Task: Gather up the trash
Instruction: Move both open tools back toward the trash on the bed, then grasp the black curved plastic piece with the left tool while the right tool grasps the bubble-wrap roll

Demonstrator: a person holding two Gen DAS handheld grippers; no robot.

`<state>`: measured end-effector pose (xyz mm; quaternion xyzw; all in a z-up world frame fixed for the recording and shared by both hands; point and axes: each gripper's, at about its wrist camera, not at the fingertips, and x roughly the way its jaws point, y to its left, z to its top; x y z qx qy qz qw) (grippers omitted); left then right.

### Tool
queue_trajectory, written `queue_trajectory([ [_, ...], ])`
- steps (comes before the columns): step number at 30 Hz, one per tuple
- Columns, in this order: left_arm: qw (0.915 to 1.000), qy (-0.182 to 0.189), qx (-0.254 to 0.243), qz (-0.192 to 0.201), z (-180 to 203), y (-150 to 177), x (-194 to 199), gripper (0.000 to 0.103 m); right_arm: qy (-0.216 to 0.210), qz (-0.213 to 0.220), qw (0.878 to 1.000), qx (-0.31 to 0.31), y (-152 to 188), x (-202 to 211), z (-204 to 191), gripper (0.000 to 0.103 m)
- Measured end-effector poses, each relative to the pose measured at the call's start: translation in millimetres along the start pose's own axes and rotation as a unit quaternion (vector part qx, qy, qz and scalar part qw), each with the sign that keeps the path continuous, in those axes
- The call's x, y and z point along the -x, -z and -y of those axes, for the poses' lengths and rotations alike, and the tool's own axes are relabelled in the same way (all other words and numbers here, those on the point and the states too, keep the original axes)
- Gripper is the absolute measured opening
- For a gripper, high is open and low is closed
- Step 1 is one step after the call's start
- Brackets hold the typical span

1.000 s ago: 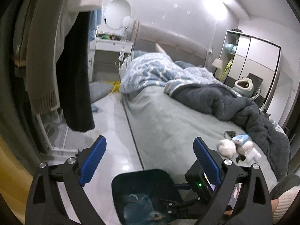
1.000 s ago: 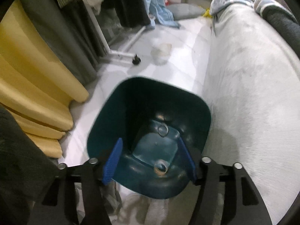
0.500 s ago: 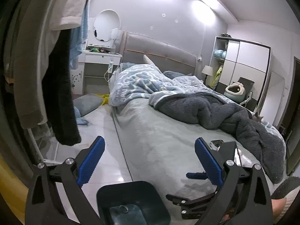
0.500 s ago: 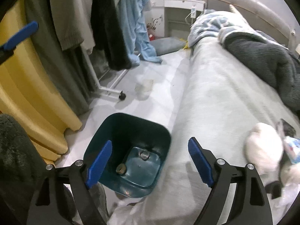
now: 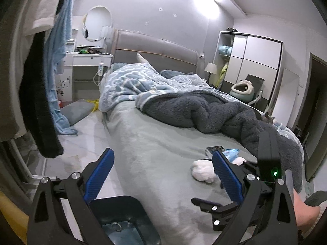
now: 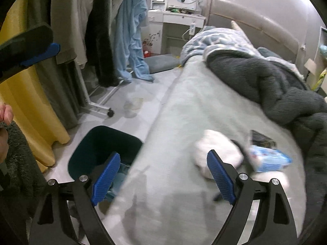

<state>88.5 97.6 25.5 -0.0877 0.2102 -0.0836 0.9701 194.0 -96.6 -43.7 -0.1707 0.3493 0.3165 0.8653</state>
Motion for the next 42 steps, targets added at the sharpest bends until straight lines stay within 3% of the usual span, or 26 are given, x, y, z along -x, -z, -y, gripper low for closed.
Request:
queue_trajectory([
  [23, 0.9965, 0.049, -0.031, -0.060, 74.0, 23.1, -55.5, 0.096, 0.043, 0.019, 0.994, -0.094, 60.4, 48.1, 118.4, 0.089],
  [27, 0.9944, 0.057, -0.032, -0.083, 85.6, 31.3, -71.8, 0.088, 0.044, 0.018, 0.993, -0.105, 68.7, 50.0, 132.3, 0.089],
  [34, 0.9906, 0.070, -0.036, -0.112, 105.9, 45.9, -96.0, 0.082, 0.049, 0.007, 0.991, -0.121, 91.2, 48.9, 152.9, 0.089],
  [42, 0.9850, 0.063, -0.032, -0.157, 118.0, 64.7, -129.0, 0.070, 0.048, -0.004, 0.989, -0.141, 112.3, 48.4, 173.6, 0.088],
])
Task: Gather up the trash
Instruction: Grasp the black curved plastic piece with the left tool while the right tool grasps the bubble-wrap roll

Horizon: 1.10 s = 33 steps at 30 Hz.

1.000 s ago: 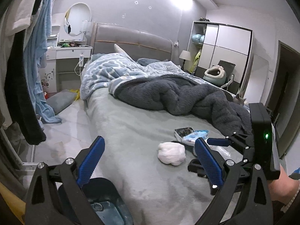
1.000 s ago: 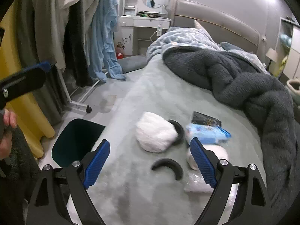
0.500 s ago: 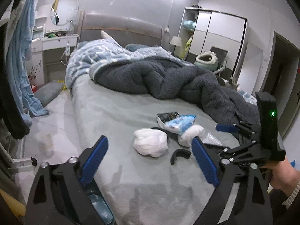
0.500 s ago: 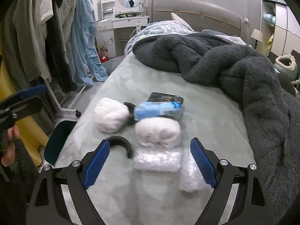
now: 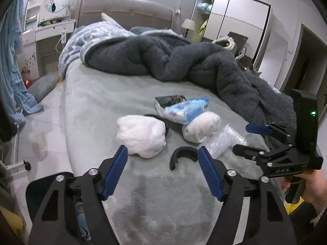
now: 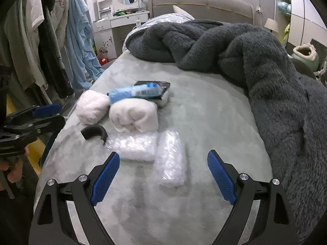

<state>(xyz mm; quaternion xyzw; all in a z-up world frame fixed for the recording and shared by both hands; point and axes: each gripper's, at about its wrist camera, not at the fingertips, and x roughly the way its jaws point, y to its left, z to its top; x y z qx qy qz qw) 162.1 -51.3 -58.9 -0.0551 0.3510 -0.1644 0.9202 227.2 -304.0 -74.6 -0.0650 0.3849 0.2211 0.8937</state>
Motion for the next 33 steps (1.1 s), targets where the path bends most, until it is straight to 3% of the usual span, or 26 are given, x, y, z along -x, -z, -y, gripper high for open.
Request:
queue_trajectory([
  [2, 0.9999, 0.001, 0.005, -0.010, 0.6, 0.7, -7.4, 0.064, 0.000, -0.003, 1.000, -0.002, 3.2, -1.4, 4.4, 0.086],
  [18, 0.9976, -0.005, 0.003, -0.069, 8.7, 13.1, -44.9, 0.045, -0.001, -0.036, 0.999, -0.011, 15.4, -13.9, 11.2, 0.029],
  [23, 0.9974, -0.009, 0.000, -0.072, 9.6, 13.8, -48.4, 0.035, -0.003, -0.025, 1.000, -0.016, 12.3, -5.1, 13.0, 0.028],
  [30, 0.9973, -0.009, 0.010, -0.072, 8.4, 10.4, -48.4, 0.009, -0.003, -0.019, 1.000, -0.018, 13.2, 2.7, 15.0, 0.028],
  [33, 0.9976, -0.009, 0.007, -0.068, 11.6, 7.9, -45.3, 0.009, -0.003, -0.012, 1.000, -0.022, 8.7, 10.1, 14.2, 0.028],
])
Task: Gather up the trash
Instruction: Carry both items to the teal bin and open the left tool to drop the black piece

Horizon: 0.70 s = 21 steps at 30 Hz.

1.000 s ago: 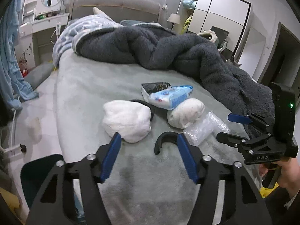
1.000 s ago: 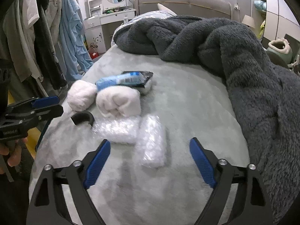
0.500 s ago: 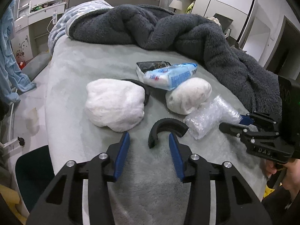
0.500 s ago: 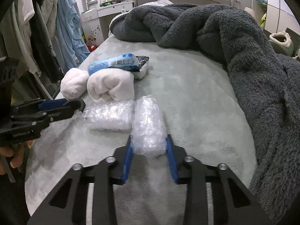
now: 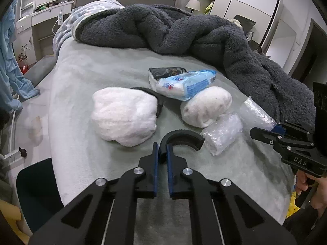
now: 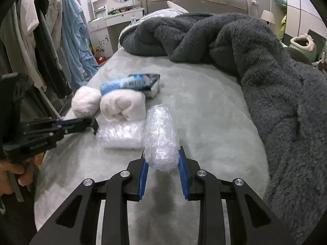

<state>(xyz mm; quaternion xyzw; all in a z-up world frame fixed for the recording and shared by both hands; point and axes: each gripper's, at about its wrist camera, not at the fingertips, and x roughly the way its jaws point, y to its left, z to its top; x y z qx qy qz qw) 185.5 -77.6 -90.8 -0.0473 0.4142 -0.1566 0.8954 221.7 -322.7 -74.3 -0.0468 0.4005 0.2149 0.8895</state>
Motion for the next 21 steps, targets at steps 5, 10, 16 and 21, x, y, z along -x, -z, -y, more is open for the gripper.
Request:
queue_trajectory([
  [5, 1.0000, -0.008, -0.004, 0.002, 4.1, -2.3, 7.0, 0.009, -0.003, 0.024, 1.000, 0.008, -15.5, 18.3, -16.8, 0.028],
  [10, 0.9997, -0.025, -0.007, 0.000, -1.1, -2.2, 18.2, 0.009, -0.011, 0.041, 0.999, 0.015, -29.8, 29.1, -41.5, 0.028],
  [16, 0.9987, -0.049, 0.017, -0.003, -24.7, -0.1, 37.5, 0.009, -0.027, 0.062, 0.997, 0.037, -44.6, 42.1, -75.0, 0.028],
  [21, 0.9977, -0.058, 0.035, 0.001, -41.3, 2.7, 53.6, 0.009, -0.034, 0.066, 0.996, 0.049, -48.5, 44.2, -91.3, 0.028],
])
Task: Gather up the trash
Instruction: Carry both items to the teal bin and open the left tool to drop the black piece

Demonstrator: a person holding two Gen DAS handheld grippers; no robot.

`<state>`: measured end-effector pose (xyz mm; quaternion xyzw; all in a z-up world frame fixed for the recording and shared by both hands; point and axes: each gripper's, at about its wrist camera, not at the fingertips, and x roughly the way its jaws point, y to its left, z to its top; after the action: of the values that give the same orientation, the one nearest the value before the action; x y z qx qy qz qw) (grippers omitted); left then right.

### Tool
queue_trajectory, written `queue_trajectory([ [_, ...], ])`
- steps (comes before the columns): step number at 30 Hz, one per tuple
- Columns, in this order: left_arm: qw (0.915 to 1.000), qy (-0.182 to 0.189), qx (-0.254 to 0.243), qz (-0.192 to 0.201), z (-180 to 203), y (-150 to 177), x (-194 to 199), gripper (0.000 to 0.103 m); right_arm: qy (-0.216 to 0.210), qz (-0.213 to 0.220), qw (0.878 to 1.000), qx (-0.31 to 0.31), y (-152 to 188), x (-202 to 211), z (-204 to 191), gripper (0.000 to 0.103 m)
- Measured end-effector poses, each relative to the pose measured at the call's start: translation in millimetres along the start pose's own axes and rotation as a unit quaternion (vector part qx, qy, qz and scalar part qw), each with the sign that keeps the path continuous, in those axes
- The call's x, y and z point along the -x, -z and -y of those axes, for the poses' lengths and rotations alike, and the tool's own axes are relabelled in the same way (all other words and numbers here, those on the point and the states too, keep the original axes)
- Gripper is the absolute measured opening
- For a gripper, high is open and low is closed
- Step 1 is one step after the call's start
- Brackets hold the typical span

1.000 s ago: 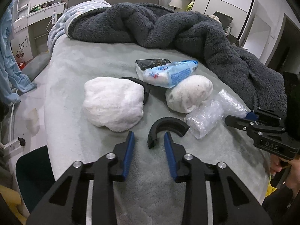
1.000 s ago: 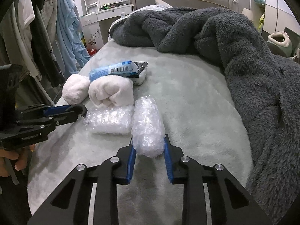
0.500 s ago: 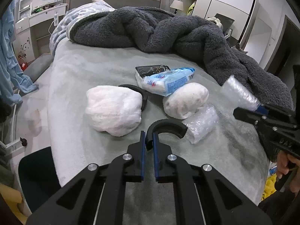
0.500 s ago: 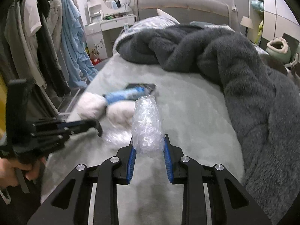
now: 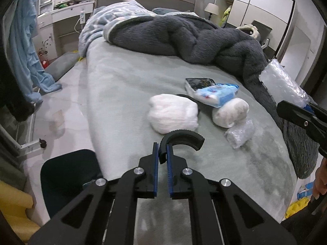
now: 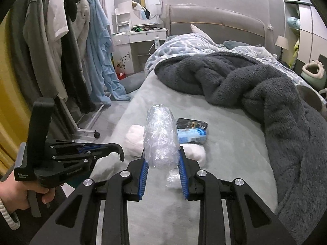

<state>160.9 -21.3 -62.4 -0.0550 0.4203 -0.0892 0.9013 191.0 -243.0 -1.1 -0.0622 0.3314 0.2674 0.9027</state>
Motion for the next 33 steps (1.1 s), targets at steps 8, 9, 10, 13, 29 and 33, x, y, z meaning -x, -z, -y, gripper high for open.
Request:
queue_trajectory([
  [8, 0.9997, -0.018, 0.012, -0.013, -21.1, 5.7, 5.8, 0.009, -0.008, 0.002, 1.000, -0.003, -10.3, -8.9, -7.5, 0.028],
  [9, 0.9996, -0.020, 0.014, -0.015, -24.0, 6.7, 5.5, 0.009, -0.010, 0.002, 1.000, -0.001, -12.0, -10.7, -11.1, 0.028],
  [10, 0.9994, -0.024, 0.019, -0.019, -29.0, 8.0, 4.5, 0.009, -0.012, 0.001, 1.000, 0.002, -13.5, -12.6, -14.0, 0.028],
  [13, 0.9986, -0.029, 0.035, -0.029, -42.4, 11.1, 2.1, 0.009, -0.017, -0.002, 1.000, 0.008, -17.4, -17.7, -24.0, 0.028],
  [29, 0.9908, -0.046, 0.077, -0.101, -93.9, 11.4, -18.1, 0.009, -0.051, -0.016, 0.998, 0.032, -38.4, -49.1, -72.2, 0.028],
  [33, 0.9865, -0.059, 0.080, -0.130, -111.1, 20.5, -30.9, 0.009, -0.057, -0.021, 0.997, 0.036, -43.4, -61.9, -86.3, 0.028],
])
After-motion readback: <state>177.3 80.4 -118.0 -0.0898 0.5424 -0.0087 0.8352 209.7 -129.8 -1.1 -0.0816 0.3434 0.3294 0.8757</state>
